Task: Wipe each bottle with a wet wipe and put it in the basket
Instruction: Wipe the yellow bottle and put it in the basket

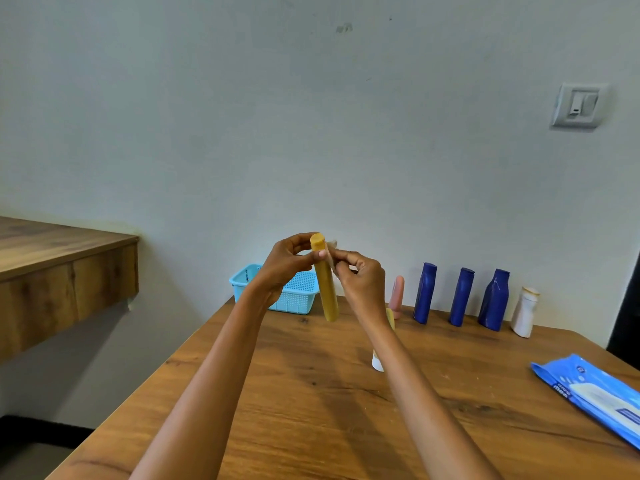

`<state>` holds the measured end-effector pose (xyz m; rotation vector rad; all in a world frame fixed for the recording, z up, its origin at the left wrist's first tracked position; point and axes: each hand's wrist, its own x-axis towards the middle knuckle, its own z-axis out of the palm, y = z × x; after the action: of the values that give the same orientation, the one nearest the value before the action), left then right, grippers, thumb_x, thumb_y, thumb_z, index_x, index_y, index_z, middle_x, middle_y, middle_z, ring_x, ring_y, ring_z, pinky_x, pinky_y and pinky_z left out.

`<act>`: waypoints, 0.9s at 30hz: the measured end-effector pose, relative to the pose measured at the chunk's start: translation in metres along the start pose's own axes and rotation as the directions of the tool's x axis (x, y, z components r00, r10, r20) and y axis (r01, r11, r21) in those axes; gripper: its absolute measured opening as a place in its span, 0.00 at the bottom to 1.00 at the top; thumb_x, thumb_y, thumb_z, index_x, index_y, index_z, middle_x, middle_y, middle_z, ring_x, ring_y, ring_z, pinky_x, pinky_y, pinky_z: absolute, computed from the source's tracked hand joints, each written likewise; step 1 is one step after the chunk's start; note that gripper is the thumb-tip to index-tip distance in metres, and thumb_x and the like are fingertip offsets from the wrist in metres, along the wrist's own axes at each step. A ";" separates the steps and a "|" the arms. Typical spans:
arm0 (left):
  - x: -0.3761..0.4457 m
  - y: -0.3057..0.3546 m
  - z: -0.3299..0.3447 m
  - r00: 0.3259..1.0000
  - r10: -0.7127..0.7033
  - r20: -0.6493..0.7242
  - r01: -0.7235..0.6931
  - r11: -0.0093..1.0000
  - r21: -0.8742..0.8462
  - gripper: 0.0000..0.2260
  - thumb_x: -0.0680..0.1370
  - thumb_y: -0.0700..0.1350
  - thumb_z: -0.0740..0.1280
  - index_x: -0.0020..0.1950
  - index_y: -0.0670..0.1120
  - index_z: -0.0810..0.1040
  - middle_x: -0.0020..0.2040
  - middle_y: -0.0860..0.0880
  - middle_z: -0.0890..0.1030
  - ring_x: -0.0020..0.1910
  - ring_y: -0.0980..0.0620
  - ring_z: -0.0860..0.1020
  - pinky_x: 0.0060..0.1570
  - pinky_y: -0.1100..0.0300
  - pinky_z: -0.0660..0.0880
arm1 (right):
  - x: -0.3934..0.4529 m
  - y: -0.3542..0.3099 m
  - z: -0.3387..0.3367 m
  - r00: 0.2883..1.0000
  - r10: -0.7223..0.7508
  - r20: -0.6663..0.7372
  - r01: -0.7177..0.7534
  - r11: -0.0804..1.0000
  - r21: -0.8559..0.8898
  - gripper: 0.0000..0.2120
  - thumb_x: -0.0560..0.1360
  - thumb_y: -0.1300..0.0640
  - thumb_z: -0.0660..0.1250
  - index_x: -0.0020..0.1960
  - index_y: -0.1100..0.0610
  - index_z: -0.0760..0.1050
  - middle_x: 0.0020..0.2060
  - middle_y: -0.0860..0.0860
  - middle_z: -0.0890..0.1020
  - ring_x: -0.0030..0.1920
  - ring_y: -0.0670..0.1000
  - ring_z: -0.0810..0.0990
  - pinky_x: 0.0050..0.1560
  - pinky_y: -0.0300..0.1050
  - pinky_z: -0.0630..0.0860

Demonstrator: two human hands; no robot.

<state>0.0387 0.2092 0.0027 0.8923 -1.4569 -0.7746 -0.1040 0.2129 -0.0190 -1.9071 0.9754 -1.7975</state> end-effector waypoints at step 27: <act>-0.001 0.003 0.006 0.997 -0.078 0.024 0.079 0.996 -0.038 0.16 0.74 0.48 0.70 0.60 0.44 0.79 0.44 0.51 0.84 0.43 0.58 0.81 0.53 0.59 0.76 | 0.009 -0.009 0.003 0.999 0.009 -0.041 -0.011 0.999 -0.040 0.13 0.77 0.61 0.66 0.61 0.57 0.78 0.55 0.53 0.82 0.55 0.48 0.80 0.56 0.41 0.77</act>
<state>0.0327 0.2115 0.0039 0.9186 -1.4287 -0.8708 -0.0989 0.2118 -0.0068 -1.8924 1.0402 -1.8312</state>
